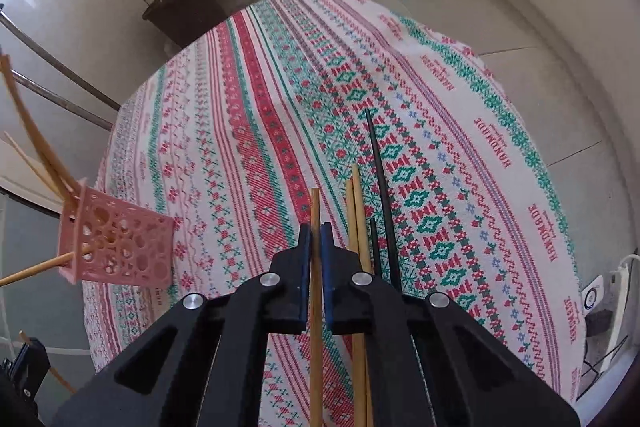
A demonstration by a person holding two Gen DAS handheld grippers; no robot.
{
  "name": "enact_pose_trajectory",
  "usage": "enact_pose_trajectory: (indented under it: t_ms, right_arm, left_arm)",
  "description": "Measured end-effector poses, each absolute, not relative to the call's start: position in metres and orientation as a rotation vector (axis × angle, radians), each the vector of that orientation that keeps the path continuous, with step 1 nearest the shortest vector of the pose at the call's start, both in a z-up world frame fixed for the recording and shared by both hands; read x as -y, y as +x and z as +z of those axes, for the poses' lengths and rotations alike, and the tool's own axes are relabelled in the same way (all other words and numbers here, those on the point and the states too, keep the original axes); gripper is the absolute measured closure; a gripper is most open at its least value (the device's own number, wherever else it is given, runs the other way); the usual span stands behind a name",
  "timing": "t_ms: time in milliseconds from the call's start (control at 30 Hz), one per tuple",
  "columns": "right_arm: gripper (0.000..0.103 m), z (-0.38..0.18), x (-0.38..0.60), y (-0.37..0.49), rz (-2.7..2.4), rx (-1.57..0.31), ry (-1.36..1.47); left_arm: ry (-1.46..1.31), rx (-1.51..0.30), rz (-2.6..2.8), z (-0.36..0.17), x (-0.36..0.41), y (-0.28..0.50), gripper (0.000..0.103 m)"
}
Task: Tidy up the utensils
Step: 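Grasp a wooden chopstick with the left tool while the right tool grasps another, then lower both held chopsticks into the pink holder and open both tools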
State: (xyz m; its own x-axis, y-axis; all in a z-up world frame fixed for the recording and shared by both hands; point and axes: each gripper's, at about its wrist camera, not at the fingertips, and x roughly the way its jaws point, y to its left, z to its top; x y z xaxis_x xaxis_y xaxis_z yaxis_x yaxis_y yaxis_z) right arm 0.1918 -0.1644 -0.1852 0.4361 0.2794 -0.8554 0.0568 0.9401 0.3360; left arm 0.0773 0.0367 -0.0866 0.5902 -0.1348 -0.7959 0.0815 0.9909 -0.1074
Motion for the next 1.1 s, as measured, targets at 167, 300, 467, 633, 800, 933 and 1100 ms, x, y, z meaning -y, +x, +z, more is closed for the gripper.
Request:
enact_pose_trajectory:
  t_ms: [167, 300, 467, 633, 800, 933, 1100]
  right_arm:
    - [0.098, -0.133, 0.175, 0.159, 0.187, -1.000, 0.375]
    - [0.098, -0.103, 0.184, 0.133, 0.247, -0.934, 0.406]
    - [0.098, -0.076, 0.196, 0.110, 0.252, -0.861, 0.387]
    - [0.098, -0.058, 0.211, 0.104, 0.250, -0.826, 0.426]
    - [0.098, -0.022, 0.216, 0.102, 0.263, -0.736, 0.442]
    - [0.098, 0.010, 0.216, 0.110, 0.275, -0.676, 0.465]
    - [0.098, 0.038, 0.204, 0.120, 0.314, -0.625, 0.453]
  left_arm:
    - [-0.067, -0.852, -0.149, -0.065, -0.038, 0.066, 0.099]
    - [-0.072, -0.803, -0.164, -0.048, -0.039, 0.054, 0.099]
    - [-0.074, -0.765, -0.157, -0.037, -0.045, 0.045, 0.099]
    - [-0.095, -0.724, -0.152, -0.018, -0.052, 0.040, 0.099]
    - [-0.161, -0.640, -0.159, 0.017, -0.062, 0.041, 0.099]
    - [-0.205, -0.577, -0.147, 0.046, -0.072, 0.053, 0.099]
    - [-0.226, -0.482, -0.103, 0.078, -0.084, 0.068, 0.099]
